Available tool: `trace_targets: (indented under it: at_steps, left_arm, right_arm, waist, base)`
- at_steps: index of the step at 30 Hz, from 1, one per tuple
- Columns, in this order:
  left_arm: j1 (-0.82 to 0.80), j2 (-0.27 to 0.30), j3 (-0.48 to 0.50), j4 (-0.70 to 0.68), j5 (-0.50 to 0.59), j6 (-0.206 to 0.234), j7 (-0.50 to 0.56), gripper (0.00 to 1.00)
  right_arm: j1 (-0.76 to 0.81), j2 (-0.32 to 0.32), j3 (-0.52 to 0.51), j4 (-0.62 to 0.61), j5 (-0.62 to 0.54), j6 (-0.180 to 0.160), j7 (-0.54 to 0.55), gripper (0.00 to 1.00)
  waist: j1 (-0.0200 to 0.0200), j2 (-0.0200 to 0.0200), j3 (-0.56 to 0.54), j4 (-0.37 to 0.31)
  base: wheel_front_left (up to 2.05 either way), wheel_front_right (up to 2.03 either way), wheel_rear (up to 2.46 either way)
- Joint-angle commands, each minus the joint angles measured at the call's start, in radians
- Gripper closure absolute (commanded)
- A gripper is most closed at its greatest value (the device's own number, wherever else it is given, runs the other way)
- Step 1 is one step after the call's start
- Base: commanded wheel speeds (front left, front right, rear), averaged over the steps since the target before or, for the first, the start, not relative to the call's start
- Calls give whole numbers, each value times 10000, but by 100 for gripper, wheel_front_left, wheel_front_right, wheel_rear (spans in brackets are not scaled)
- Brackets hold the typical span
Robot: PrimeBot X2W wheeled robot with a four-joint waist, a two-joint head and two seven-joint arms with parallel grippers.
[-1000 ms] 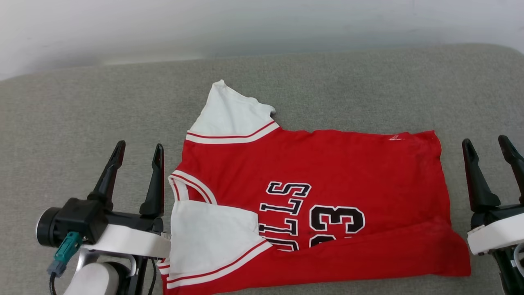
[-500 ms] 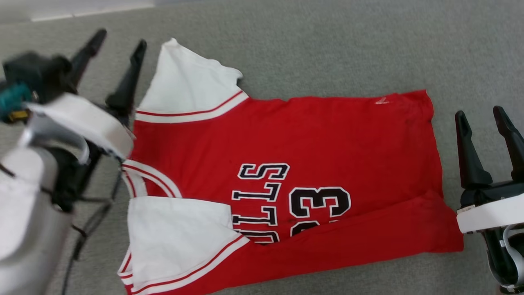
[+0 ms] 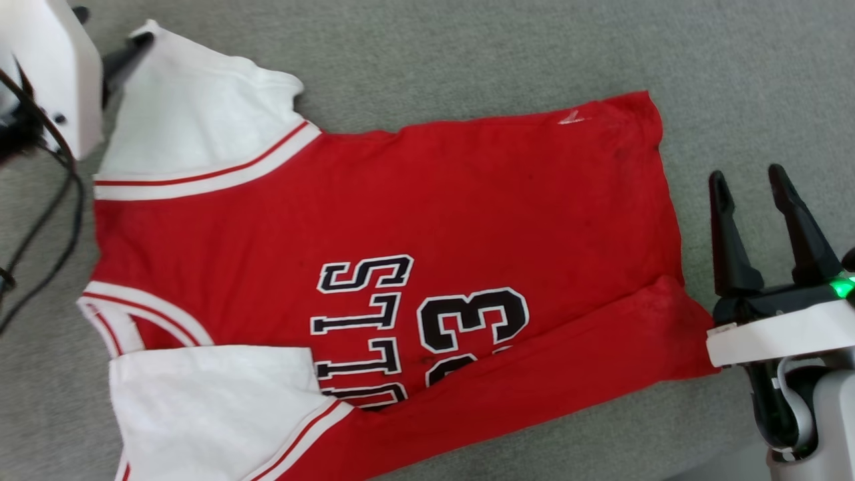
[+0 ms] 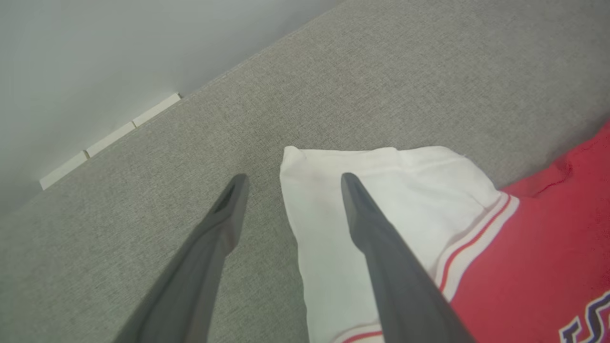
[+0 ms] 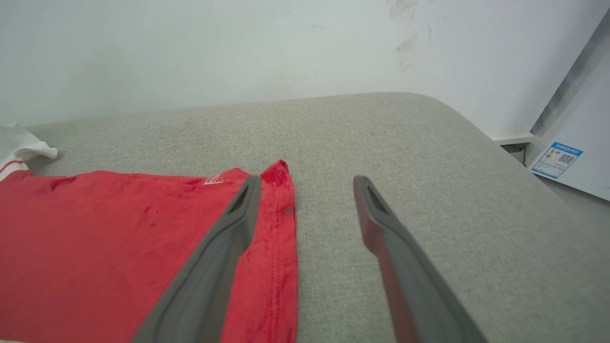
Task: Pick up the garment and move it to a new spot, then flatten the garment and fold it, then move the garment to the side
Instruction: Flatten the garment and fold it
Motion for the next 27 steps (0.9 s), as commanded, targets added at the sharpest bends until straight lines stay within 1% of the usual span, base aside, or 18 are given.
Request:
trace_targets:
  at_steps: [1,4,8,12,14,18,19,20,22,26,27]
  left_arm:
    - [-327,55,-73,184,-118,72,490,0]
    - [-706,152,-211,471,-100,148,1218,0]
    - [-1009,258,-401,793,-17,181,1757,0]
    - [-1187,376,-494,1122,248,309,1886,0]
    - [-1211,558,-658,1269,550,306,1906,0]
    - [-999,437,-889,1553,572,290,1996,1]
    - [-941,396,-938,1595,567,286,2033,59]
    - [-869,382,-993,1632,512,257,2077,100]
    - [-779,382,-1046,1656,427,204,2009,100]
    - [-814,179,-869,1670,301,175,1309,100]
    - [-814,179,-869,1670,301,175,1309,100]
  right_arm:
    - [-223,109,81,88,51,-4,-117,0]
    - [-325,171,201,275,82,-5,-231,0]
    - [-394,246,364,488,121,-4,-388,0]
    - [-470,376,556,703,129,-5,-560,0]
    - [-534,419,667,784,110,-4,-626,0]
    - [-612,409,772,973,160,-4,-715,0]
    - [-638,357,791,1020,146,-5,-721,0]
    - [-680,320,796,1052,132,-5,-737,0]
    - [-780,262,788,1109,140,-5,-743,0]
    - [-797,50,736,1184,104,-5,-679,0]
    - [-797,50,736,1184,104,-5,-679,0]
  waist:
    - [-2,0,258,-258]
    - [-2,0,428,-402]
    - [-2,0,669,-602]
    - [-2,0,866,-760]
    - [-2,0,941,-813]
    - [-2,0,997,-835]
    - [-2,0,999,-823]
    - [-2,0,995,-807]
    - [-2,0,966,-766]
    - [-2,0,763,-618]
    - [-2,0,763,-618]
  base:
    - [0,0,0]
    - [0,0,0]
    - [0,0,0]
    - [0,0,0]
    - [0,0,0]
    - [0,0,0]
    - [0,0,0]
    - [0,0,0]
    - [0,0,0]
    - [0,0,0]
    - [0,0,0]
